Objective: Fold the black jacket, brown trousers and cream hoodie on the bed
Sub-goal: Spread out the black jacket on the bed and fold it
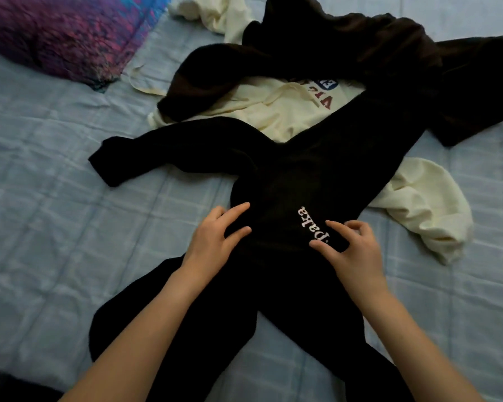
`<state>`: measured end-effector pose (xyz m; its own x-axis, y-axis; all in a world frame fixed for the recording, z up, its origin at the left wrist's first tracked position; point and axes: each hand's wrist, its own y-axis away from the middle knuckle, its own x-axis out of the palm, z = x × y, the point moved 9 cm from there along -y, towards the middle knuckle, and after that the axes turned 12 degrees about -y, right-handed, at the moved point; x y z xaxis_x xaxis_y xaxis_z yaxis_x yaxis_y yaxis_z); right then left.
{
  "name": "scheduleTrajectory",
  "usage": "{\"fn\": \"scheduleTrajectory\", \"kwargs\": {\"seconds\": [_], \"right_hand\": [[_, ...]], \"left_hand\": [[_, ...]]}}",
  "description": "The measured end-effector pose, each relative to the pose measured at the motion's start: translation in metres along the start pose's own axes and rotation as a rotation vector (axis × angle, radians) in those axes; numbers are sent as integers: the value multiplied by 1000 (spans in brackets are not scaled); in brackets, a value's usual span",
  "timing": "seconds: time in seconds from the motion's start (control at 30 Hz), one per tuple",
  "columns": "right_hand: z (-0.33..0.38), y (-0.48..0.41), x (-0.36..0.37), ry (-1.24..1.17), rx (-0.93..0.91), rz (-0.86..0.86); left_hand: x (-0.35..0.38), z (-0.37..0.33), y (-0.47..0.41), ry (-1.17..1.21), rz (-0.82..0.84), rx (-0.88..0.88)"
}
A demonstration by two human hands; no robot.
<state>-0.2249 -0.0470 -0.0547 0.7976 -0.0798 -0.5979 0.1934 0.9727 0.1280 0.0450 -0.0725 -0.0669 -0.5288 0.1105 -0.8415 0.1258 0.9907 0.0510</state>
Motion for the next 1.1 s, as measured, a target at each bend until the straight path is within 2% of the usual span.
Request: {"fn": "scheduleTrajectory", "kwargs": {"seconds": [0.2, 0.3, 0.37, 0.43, 0.47, 0.5, 0.57, 0.63, 0.7, 0.8, 0.9, 1.03, 1.1], "right_hand": [[42, 43, 13, -23, -161, -72], [29, 70, 60, 13, -142, 39], [8, 84, 98, 73, -79, 212], [-12, 91, 121, 139, 11, 363], [-15, 90, 121, 165, 9, 368], [-13, 87, 116, 193, -14, 346], [0, 75, 98, 254, -95, 274], [9, 57, 71, 278, -152, 172], [5, 33, 37, 293, -179, 81], [-17, -8, -5, 351, -178, 37], [-38, -40, -22, 407, -238, 54], [-63, -60, -10, 385, -341, 147], [-72, -65, -4, 367, -356, 134]], "left_hand": [[-97, 50, -16, -129, -225, 19], [-130, 103, -25, -233, -270, -91], [-123, 143, -29, -295, -166, -217], [-95, 167, -27, -435, 88, -335], [-84, 171, -24, -528, 185, -374], [-81, 167, -24, -615, 208, -399], [-88, 137, -30, -660, 43, -344], [-90, 73, -36, -618, -194, -122], [-69, 2, -39, -513, -270, 121], [-6, -79, -41, -312, -158, 322], [65, -118, -34, -236, -31, 397], [130, -117, -27, -366, 30, 325], [151, -111, -22, -468, 57, 309]]}}
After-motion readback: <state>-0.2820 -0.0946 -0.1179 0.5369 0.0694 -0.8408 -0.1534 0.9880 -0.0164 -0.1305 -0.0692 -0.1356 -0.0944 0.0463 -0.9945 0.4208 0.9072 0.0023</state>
